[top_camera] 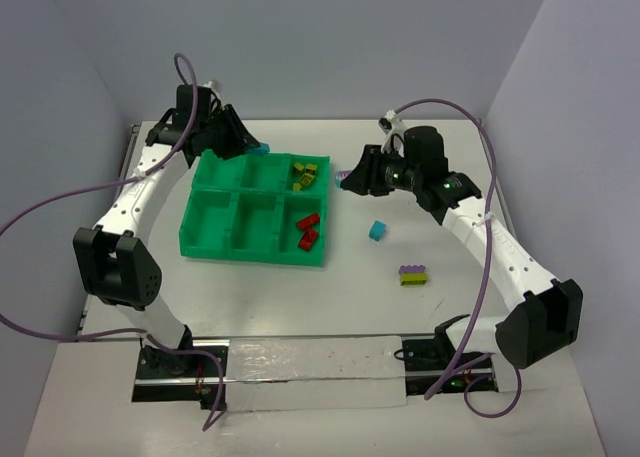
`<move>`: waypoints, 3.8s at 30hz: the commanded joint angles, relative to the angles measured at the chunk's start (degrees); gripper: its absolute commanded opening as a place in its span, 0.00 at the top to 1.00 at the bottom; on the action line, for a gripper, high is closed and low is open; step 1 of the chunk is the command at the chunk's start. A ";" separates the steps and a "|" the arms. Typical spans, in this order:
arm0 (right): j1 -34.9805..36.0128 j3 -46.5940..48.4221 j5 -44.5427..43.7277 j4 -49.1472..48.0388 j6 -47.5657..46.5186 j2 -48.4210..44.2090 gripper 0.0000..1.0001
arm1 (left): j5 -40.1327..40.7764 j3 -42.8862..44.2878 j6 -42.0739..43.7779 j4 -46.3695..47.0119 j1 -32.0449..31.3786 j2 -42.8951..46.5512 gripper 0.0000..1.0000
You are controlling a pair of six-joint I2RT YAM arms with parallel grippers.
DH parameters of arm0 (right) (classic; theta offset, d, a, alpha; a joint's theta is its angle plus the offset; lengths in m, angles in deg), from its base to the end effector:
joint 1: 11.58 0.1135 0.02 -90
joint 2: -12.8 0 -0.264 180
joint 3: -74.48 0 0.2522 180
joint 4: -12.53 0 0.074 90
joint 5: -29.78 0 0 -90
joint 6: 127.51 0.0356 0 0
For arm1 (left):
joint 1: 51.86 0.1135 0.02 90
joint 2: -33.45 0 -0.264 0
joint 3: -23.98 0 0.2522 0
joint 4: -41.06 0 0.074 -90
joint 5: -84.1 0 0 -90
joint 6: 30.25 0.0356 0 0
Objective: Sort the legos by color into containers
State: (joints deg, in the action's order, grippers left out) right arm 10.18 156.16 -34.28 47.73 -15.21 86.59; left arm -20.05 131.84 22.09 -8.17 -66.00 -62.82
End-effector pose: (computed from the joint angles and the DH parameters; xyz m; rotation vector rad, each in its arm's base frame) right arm 0.2639 0.1221 0.3530 -0.2857 2.1087 0.9314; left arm 0.3681 -0.1017 0.3603 -0.3331 2.2920 -0.7545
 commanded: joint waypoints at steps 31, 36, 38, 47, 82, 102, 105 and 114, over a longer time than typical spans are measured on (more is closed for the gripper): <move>-0.67 0.95 -5.09 4.48 -1.68 -1.72 1.00 | 9.60 11.98 3.94 1.10 -0.19 -21.89 1.00; -0.66 0.68 -5.55 4.48 -1.82 -1.93 1.00 | 9.45 12.90 4.17 0.58 -0.27 -22.77 1.00; -0.66 0.57 -5.55 4.48 -1.89 -1.98 1.00 | 9.43 13.07 4.18 0.39 -0.28 -23.01 1.00; -0.71 0.44 -5.46 4.48 -1.91 -1.96 1.00 | 9.21 13.74 5.19 -0.39 -0.61 -23.30 0.74; 9.26 31.84 -10.66 4.92 5.42 27.28 1.00 | 18.35 12.59 4.53 -7.09 1.04 3.81 0.18; 13.85 59.02 -15.45 3.67 12.41 57.34 0.62 | 17.66 7.79 4.63 -7.98 1.15 10.61 0.16; 14.01 61.56 -14.75 4.28 12.48 59.67 0.50 | 17.66 8.02 4.79 -8.28 1.20 10.84 0.16; 14.62 63.83 -15.92 6.32 11.27 58.94 0.31 | 16.52 7.06 4.18 -7.69 1.22 11.54 0.16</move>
State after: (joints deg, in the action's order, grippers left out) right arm 24.19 217.51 -49.30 53.97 -3.05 148.06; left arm -2.72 138.84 26.73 -16.66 -64.99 -53.55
